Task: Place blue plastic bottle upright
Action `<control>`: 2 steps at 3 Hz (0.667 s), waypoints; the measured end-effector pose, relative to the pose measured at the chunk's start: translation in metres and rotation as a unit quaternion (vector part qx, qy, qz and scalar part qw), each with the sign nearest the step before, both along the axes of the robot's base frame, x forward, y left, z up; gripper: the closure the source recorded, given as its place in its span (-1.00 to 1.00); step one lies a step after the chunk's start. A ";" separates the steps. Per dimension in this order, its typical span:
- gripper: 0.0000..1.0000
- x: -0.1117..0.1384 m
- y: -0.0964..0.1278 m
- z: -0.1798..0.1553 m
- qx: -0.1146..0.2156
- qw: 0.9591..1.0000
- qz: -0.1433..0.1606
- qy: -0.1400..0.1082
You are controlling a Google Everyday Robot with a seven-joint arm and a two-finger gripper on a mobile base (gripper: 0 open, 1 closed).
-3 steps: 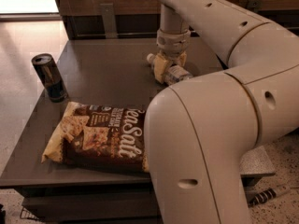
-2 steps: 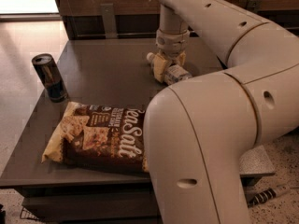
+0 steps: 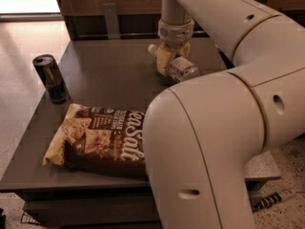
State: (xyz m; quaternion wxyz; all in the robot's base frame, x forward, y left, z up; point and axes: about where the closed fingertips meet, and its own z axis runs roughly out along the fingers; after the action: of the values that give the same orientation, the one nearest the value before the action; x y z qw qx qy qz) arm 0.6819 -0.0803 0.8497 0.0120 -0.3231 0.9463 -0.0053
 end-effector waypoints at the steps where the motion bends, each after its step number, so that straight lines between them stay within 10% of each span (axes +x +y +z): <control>1: 1.00 0.000 -0.016 0.053 -0.013 0.998 0.011 -0.054; 2: 1.00 -0.005 -0.035 0.093 0.005 0.995 0.017 -0.098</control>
Offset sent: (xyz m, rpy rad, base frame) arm -0.0180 -0.0519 0.1266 -0.0045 -0.1994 0.0370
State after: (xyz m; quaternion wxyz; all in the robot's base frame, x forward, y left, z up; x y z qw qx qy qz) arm 0.6773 -0.1155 0.9432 0.1062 -0.3366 0.9351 -0.0315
